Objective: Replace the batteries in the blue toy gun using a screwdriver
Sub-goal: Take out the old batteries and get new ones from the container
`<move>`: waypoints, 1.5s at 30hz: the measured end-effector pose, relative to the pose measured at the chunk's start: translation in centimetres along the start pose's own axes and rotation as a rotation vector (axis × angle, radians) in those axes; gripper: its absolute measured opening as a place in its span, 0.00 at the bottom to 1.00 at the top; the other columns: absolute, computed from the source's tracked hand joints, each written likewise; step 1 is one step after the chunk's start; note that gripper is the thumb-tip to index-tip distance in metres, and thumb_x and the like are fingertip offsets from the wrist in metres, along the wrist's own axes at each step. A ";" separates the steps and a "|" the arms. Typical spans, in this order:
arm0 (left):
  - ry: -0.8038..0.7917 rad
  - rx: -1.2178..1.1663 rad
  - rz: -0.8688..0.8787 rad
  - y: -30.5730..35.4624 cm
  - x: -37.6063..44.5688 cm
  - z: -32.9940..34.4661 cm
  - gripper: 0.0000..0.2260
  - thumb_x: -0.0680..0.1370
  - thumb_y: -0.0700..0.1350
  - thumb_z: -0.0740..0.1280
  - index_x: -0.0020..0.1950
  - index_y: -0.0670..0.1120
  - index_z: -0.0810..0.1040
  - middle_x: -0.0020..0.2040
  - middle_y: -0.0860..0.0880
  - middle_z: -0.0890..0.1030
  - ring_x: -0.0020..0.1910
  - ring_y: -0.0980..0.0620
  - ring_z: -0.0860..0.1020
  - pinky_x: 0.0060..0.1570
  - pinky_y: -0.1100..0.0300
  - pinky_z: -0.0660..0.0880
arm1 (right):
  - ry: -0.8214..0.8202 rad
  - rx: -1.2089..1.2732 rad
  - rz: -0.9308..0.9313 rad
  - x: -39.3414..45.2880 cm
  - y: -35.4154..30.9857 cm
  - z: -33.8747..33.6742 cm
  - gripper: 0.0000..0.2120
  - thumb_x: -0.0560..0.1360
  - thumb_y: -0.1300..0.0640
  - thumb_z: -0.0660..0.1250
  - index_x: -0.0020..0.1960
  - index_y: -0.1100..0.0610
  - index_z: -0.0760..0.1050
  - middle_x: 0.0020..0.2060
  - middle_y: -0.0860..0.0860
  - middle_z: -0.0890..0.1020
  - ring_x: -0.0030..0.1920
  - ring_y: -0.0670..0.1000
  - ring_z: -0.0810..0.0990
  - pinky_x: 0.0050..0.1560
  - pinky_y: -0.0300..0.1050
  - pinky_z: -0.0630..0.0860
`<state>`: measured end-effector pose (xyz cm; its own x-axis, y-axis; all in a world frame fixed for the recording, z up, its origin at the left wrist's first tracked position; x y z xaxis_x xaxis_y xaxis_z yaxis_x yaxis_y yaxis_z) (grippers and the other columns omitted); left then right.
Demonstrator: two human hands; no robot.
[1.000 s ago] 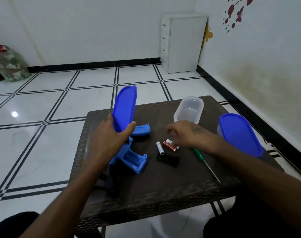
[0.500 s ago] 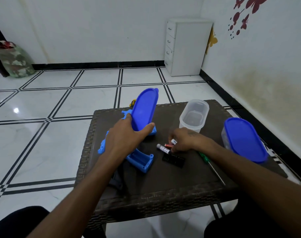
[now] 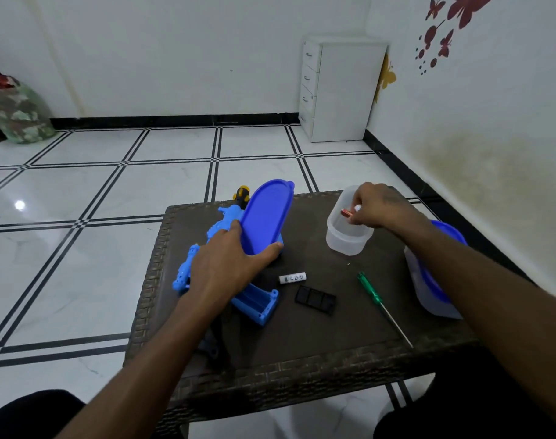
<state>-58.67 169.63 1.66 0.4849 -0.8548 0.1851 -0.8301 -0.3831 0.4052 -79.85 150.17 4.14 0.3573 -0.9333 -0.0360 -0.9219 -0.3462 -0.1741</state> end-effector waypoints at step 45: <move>0.011 0.074 0.148 7.7 2.7 2.4 0.43 0.69 0.75 0.58 0.73 0.47 0.65 0.59 0.48 0.78 0.53 0.48 0.78 0.41 0.55 0.75 | 0.199 -0.027 -0.070 3.3 3.5 1.4 0.10 0.73 0.48 0.73 0.51 0.50 0.81 0.48 0.50 0.84 0.47 0.52 0.79 0.44 0.42 0.70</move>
<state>-64.37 163.57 3.16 0.3586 -0.8999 0.2481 -0.9105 -0.2787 0.3055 -81.73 146.02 2.06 0.3865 -0.9064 0.1706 -0.9004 -0.4109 -0.1428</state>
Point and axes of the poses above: each hand's wrist, its own x-axis towards the middle knuckle, its own z-axis out of the palm, y = z × x, the point moved 9 cm from there along x, towards the middle knuckle
